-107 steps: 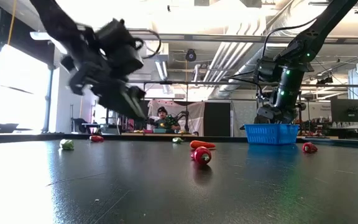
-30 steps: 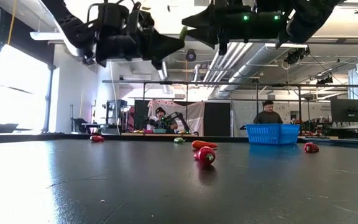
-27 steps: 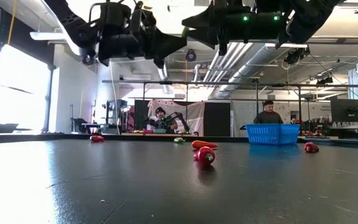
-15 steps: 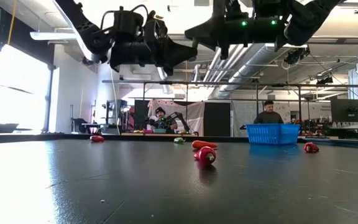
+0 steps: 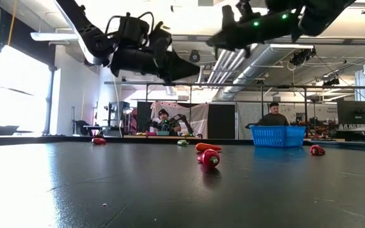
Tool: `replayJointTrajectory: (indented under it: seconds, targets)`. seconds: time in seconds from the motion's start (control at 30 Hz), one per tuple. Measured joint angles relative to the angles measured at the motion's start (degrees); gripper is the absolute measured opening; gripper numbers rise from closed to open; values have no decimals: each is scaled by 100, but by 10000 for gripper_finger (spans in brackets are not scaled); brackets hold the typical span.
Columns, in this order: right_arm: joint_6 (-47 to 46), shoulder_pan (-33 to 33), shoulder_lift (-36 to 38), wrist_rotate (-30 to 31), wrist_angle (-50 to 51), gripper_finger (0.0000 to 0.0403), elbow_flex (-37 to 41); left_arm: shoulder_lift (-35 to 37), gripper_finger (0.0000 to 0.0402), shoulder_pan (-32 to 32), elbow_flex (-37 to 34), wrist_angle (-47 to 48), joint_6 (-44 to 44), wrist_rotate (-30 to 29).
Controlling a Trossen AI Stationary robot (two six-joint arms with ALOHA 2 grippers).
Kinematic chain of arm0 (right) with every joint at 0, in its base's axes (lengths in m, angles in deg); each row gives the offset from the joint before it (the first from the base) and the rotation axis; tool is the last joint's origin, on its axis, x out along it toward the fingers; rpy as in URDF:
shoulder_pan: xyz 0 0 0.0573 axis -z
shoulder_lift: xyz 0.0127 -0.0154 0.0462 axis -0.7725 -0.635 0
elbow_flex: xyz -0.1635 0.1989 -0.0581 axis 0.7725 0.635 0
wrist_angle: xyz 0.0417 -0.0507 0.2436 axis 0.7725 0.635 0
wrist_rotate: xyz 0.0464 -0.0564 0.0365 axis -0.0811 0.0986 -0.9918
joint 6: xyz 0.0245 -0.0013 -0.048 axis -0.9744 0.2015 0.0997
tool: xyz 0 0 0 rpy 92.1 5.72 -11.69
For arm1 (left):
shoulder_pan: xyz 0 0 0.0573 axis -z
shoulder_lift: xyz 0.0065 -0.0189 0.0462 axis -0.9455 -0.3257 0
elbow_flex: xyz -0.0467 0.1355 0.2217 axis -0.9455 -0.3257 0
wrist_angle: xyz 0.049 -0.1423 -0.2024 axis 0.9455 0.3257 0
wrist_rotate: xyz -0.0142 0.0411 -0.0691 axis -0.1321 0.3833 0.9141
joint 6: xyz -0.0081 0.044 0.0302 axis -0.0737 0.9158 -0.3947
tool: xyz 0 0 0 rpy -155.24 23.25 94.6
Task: Sort produce into baskets
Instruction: Put the green chili pepper into the blue bin, then put the red chili pepper into the blue bin
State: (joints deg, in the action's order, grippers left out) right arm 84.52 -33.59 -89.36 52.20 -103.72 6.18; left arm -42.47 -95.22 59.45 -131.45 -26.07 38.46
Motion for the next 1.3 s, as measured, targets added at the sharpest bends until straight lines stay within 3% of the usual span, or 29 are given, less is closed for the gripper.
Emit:
replayJointTrajectory:
  seconds: [0.2, 0.43, 0.67, 0.97, 1.3]
  targets:
    - [-564, 597, 756, 1723, 2489, 4, -7, -1, 107, 182, -2, 295, 371, -80]
    - [-2413, 1709, 541, 2092, 5146, 4, -2, -1, 104, 466, 0, 230, 676, -360]
    - [-2519, 2376, -311, 1452, 5060, 4, -2, -1, 97, 656, 0, 235, 676, -432]
    - [-2507, 2621, -986, 912, 4975, 12, -2, -1, 97, 831, -2, 236, 614, -431]
    - [-2127, 2571, -879, 1008, 4974, 109, -2, -1, 97, 894, -1, 281, 471, -368]
